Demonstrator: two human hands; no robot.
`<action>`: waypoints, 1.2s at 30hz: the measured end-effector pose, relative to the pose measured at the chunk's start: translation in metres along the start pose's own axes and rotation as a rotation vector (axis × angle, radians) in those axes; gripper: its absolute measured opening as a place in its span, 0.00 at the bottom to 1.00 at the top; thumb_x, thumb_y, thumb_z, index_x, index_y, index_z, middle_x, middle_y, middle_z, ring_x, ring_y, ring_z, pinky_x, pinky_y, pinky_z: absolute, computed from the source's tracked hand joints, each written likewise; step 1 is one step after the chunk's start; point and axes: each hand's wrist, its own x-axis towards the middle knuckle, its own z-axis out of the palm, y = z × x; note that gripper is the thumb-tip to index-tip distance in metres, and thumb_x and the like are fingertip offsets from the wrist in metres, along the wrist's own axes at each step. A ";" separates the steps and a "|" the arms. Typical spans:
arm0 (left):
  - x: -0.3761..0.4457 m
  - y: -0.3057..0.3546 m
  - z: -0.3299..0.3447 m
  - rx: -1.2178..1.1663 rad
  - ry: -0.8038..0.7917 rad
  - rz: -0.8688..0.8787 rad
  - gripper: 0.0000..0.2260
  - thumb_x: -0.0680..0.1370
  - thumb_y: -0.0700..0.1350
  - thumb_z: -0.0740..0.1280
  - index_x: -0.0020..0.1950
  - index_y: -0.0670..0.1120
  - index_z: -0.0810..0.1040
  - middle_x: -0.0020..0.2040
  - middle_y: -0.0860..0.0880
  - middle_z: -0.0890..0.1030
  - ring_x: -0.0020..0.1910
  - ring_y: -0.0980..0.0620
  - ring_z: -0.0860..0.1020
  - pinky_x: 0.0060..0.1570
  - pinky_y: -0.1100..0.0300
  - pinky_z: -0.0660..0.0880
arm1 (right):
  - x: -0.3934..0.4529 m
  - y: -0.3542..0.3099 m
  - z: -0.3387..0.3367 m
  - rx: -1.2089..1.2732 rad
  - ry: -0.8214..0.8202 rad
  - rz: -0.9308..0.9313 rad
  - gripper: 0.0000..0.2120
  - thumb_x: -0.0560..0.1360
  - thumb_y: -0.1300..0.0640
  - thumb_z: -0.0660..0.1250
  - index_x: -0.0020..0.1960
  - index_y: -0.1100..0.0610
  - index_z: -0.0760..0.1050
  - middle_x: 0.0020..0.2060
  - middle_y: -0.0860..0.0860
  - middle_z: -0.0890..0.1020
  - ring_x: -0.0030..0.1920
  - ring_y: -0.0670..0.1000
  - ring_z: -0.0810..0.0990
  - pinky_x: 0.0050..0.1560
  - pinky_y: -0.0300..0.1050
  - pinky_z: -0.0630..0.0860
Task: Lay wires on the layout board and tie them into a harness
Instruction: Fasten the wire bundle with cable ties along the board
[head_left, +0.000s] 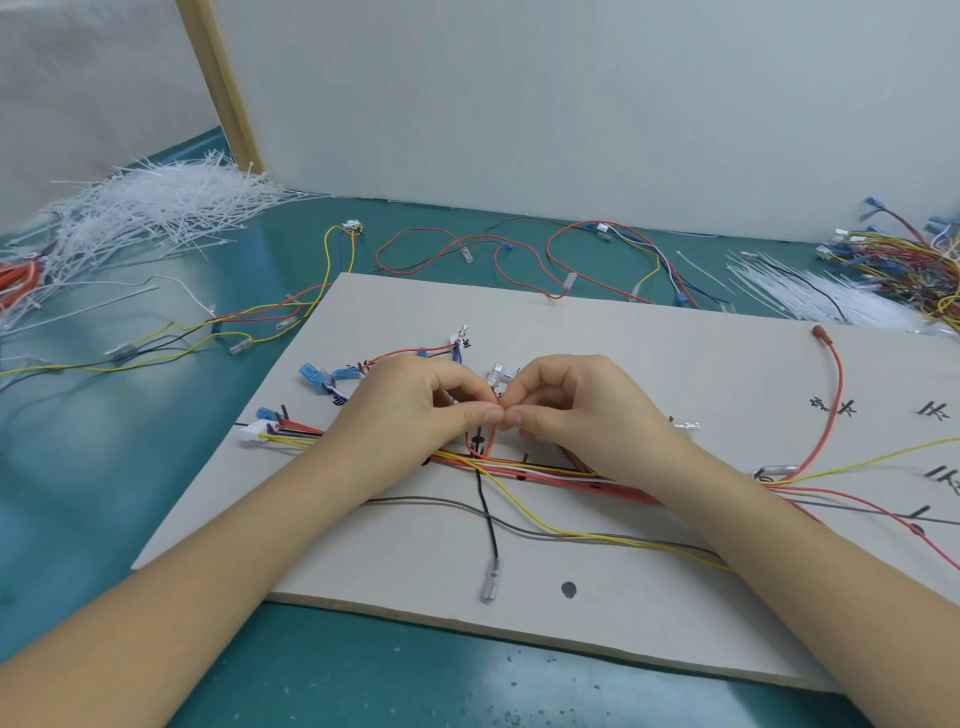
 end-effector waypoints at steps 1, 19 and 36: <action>0.000 0.000 0.000 0.007 -0.002 0.008 0.10 0.71 0.43 0.72 0.35 0.58 0.79 0.29 0.61 0.78 0.28 0.61 0.73 0.32 0.70 0.68 | 0.000 0.000 0.000 -0.022 0.002 -0.010 0.12 0.72 0.63 0.71 0.37 0.47 0.76 0.29 0.42 0.81 0.32 0.39 0.77 0.38 0.30 0.72; 0.005 -0.002 -0.011 0.306 -0.184 0.097 0.04 0.71 0.41 0.69 0.37 0.45 0.81 0.34 0.50 0.80 0.38 0.55 0.73 0.36 0.66 0.67 | 0.000 -0.004 -0.005 0.017 0.074 -0.174 0.16 0.76 0.68 0.61 0.40 0.47 0.72 0.32 0.42 0.79 0.35 0.39 0.75 0.37 0.33 0.72; 0.005 -0.009 -0.011 0.290 -0.073 0.141 0.17 0.73 0.51 0.56 0.32 0.40 0.72 0.31 0.49 0.70 0.37 0.53 0.70 0.39 0.55 0.64 | -0.004 0.000 0.002 -0.225 -0.175 -0.248 0.19 0.71 0.71 0.50 0.53 0.49 0.59 0.45 0.47 0.80 0.45 0.47 0.76 0.50 0.44 0.74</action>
